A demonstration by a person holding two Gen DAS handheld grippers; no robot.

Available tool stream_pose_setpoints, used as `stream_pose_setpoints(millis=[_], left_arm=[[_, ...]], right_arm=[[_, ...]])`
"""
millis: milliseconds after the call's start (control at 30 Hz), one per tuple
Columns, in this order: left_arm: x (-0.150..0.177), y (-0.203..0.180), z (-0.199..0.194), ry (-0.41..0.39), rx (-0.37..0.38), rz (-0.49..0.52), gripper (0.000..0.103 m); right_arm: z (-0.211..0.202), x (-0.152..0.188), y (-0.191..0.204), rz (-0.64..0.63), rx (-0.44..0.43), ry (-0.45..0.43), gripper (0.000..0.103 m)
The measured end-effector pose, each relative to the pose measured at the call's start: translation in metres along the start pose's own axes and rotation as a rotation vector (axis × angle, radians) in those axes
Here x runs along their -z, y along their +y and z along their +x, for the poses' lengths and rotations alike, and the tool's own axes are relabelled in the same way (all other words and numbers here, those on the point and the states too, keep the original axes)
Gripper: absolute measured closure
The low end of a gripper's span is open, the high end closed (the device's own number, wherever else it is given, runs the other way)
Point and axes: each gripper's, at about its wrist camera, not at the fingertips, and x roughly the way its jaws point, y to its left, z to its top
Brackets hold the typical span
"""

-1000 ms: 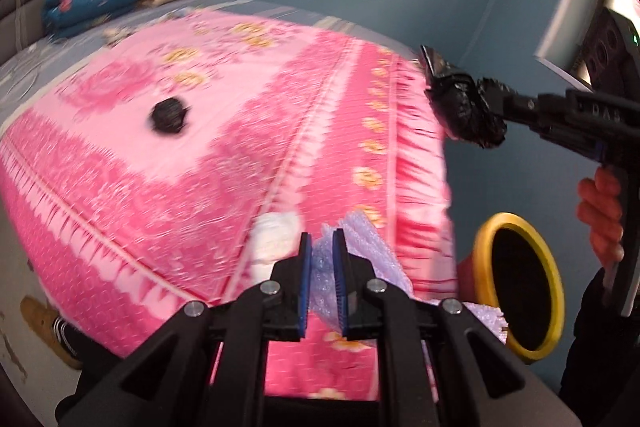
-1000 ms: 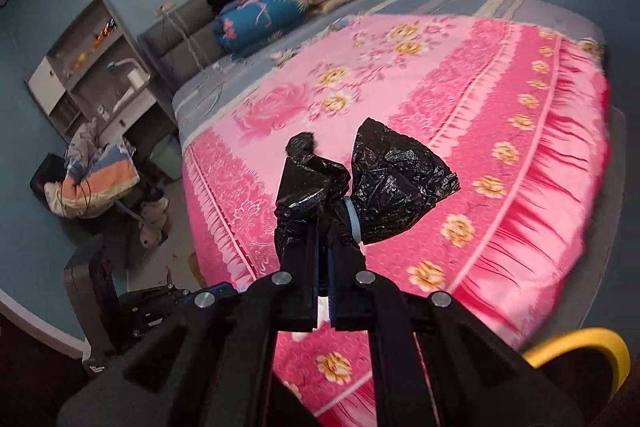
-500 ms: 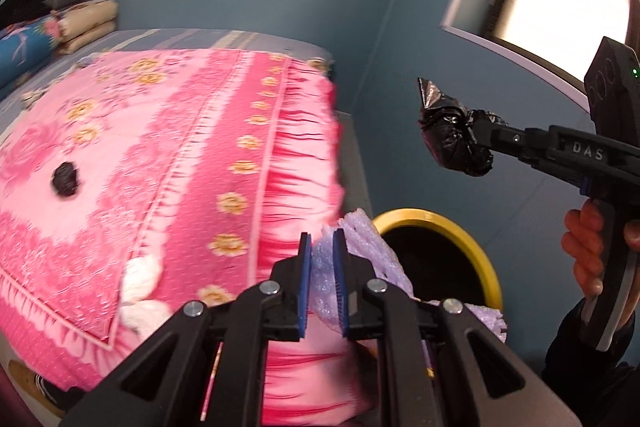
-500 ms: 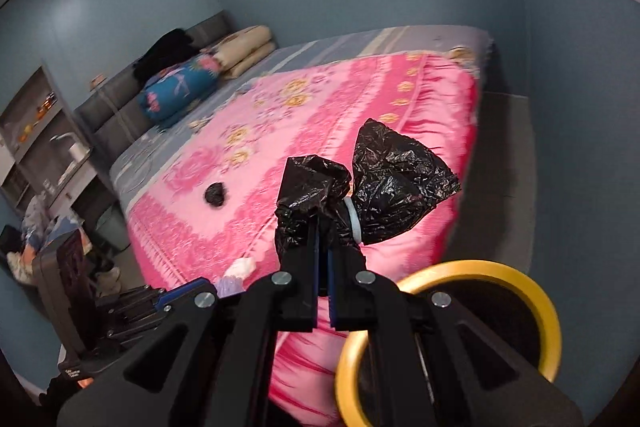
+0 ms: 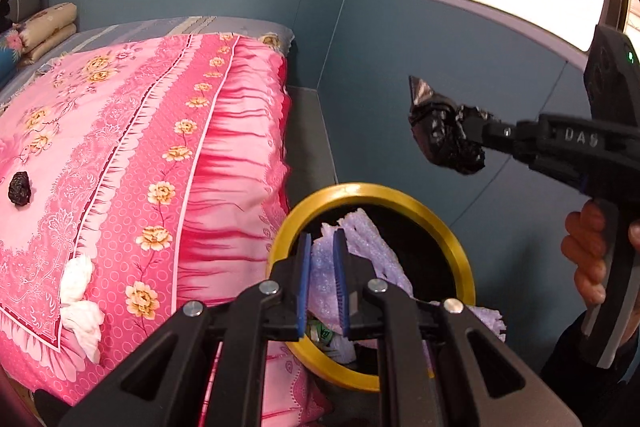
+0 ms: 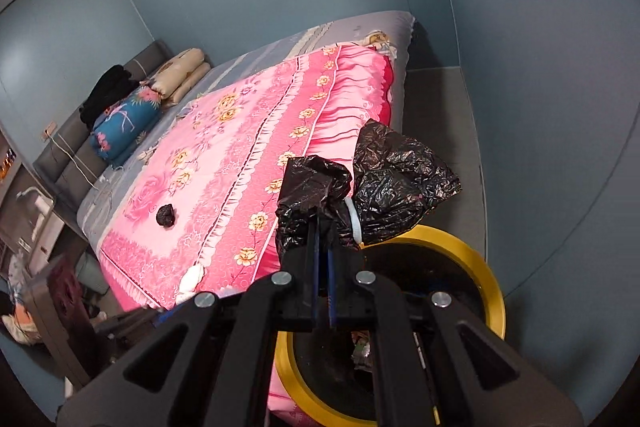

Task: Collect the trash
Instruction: 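Open both tools to drop the foam net and black bag into the bin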

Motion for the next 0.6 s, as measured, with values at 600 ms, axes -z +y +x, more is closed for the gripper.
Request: stream_pose_setpoints(millis=[600], left_arm=[[0.014,-0.029,0.030,0.076,0.001,0.069,0.066]], right_arm=[[0.031,0.013,-0.044,0.099,-0.049,0.069,0.096]])
